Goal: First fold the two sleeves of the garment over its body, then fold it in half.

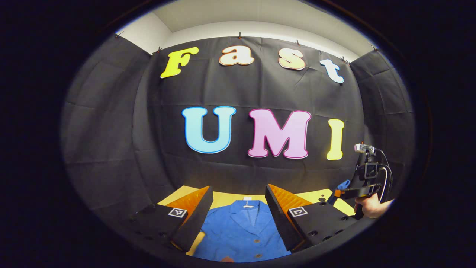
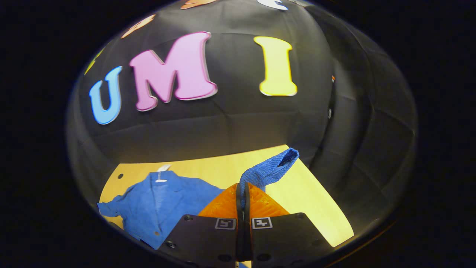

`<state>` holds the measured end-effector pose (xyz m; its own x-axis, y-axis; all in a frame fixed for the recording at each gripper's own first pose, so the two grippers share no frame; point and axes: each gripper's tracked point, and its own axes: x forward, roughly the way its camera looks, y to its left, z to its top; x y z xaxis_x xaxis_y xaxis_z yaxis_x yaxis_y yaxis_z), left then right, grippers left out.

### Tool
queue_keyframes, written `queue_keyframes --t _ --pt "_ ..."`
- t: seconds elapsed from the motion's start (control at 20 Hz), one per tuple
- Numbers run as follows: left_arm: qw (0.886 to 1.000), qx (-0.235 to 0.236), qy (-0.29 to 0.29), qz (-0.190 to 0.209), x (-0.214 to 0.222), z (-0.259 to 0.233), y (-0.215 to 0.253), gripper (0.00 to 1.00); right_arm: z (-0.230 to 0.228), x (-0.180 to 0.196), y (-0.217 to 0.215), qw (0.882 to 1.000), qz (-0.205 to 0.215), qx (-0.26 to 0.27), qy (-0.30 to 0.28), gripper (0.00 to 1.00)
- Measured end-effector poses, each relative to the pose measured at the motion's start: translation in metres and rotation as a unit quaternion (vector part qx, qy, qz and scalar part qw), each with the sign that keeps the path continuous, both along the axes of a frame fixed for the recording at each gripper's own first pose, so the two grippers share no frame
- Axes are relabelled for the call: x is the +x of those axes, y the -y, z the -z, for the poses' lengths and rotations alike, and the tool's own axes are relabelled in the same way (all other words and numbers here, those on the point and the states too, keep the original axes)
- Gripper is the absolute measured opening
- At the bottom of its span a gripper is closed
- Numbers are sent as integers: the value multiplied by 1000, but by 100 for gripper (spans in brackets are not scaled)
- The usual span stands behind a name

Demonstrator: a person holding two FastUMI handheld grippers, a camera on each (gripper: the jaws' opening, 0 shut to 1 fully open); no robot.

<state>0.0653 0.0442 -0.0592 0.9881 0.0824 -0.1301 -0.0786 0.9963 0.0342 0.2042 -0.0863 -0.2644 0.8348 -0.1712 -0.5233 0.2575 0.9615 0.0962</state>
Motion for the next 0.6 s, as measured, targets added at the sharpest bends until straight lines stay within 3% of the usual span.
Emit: queue_keyframes --t 0.25,0.6 --pt "999 -2 -11 -38 -25 14 -88 82 -20 25 -131 996 -83 -18 18 2" --pt "993 -28 -38 -105 -56 41 -176 80 46 57 -281 987 -156 34 -37 1"
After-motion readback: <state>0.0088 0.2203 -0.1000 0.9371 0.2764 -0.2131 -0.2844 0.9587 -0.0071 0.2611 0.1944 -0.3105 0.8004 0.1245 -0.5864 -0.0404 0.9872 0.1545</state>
